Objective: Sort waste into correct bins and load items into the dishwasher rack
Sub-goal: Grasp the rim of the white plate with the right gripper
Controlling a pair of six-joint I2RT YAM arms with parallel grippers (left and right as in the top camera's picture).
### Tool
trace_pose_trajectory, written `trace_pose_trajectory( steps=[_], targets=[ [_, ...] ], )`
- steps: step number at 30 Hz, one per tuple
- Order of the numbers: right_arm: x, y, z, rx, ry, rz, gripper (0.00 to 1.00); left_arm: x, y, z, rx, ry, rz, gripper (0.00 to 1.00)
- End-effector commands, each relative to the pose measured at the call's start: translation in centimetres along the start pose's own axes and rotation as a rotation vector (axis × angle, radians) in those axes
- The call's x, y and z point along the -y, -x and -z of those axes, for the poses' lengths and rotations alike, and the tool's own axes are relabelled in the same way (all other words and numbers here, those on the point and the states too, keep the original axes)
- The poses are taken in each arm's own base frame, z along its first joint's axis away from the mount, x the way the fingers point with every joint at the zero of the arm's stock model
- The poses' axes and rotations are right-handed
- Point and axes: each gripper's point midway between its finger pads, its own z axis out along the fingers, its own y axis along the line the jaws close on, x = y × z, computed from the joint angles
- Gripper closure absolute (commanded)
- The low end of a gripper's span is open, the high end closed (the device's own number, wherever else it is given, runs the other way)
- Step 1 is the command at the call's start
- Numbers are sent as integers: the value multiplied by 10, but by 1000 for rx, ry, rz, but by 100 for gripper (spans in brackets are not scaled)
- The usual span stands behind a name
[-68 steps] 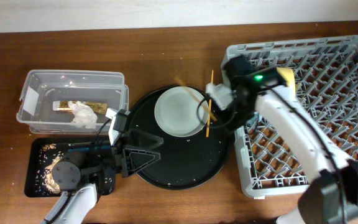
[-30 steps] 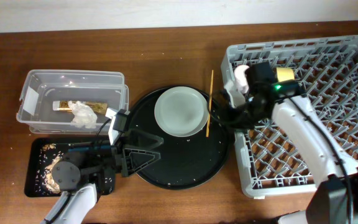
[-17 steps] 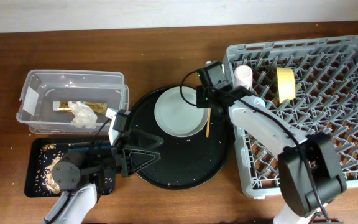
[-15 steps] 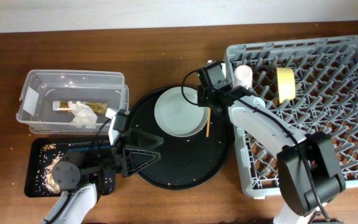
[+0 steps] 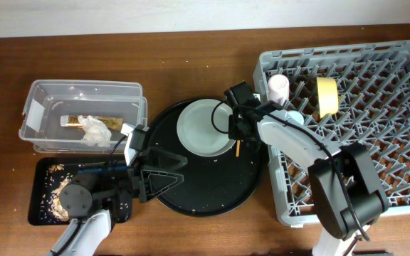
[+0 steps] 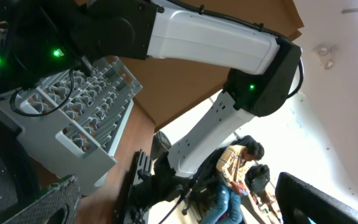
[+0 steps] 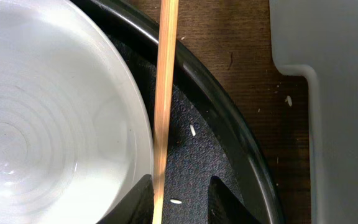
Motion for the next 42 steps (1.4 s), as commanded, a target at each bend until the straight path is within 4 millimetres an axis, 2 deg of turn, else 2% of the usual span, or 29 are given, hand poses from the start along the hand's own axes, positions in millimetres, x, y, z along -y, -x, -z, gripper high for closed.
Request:
trace_pose_trajectory(
  steps=[1, 10, 12, 15, 17, 19, 21, 23, 24, 26, 28, 29, 30, 31, 33, 34, 35, 36, 41, 42],
  targets=[
    [0, -8, -7, -25, -7, -1, 72, 3, 1, 1, 0, 2, -44, 1],
    [-23, -27, -7, -39, 8, 71, 71, 3, 1, 1, 0, 2, -44, 1],
    [-32, -30, -6, -57, 59, 69, 67, 3, 1, 1, 0, 2, -44, 1],
    [-50, -32, -4, -75, 152, 67, 67, 3, 1, 1, 0, 2, -44, 1],
    [-54, -33, -4, -76, 169, 70, 67, 3, 1, 1, 0, 2, -44, 1],
    [-73, -34, 0, -80, 250, 84, 59, 3, 1, 1, 0, 2, -44, 1],
    [-95, -39, 6, -69, 333, 185, 52, 3, 1, 1, 0, 2, -44, 1],
    [-93, -37, 5, -52, 316, 217, 53, 3, 1, 1, 0, 2, -44, 1],
    [-86, -24, 8, -16, 285, 199, 54, 3, 1, 1, 0, 2, -44, 1],
    [-60, 5, 23, 27, 215, 138, 58, 3, 1, 1, 0, 2, -44, 1],
    [-32, 14, 22, 20, 150, 33, 58, 3, 1, 1, 0, 2, -44, 1],
    [-24, 15, 19, 10, 138, 13, 55, 3, 1, 1, 0, 2, -44, 0],
    [-22, 16, 19, 11, 140, 9, 18, 3, 1, 1, 0, 2, -44, 1],
    [-25, 17, 20, 15, 151, 8, 2, 3, 1, 1, 0, 2, -44, 1],
    [-23, 18, 19, 17, 144, 7, 1, 3, 1, 1, 0, 2, -44, 1],
    [-23, 18, 16, 15, 141, 7, 25, 3, 1, 1, 0, 2, -44, 1],
    [-23, 16, 11, 7, 136, 8, 53, 3, 1, 1, 0, 2, -44, 1],
    [-23, 13, 4, -6, 130, 4, 59, 3, 1, 1, 0, 2, -44, 1],
    [-10, 14, -28, 10, 31, -30, 64, 3, 1, 1, 1, 2, -44, 1],
    [-10, 14, -32, 9, 29, -30, 73, 3, 1, 1, 0, 2, -44, 0]
  ],
)
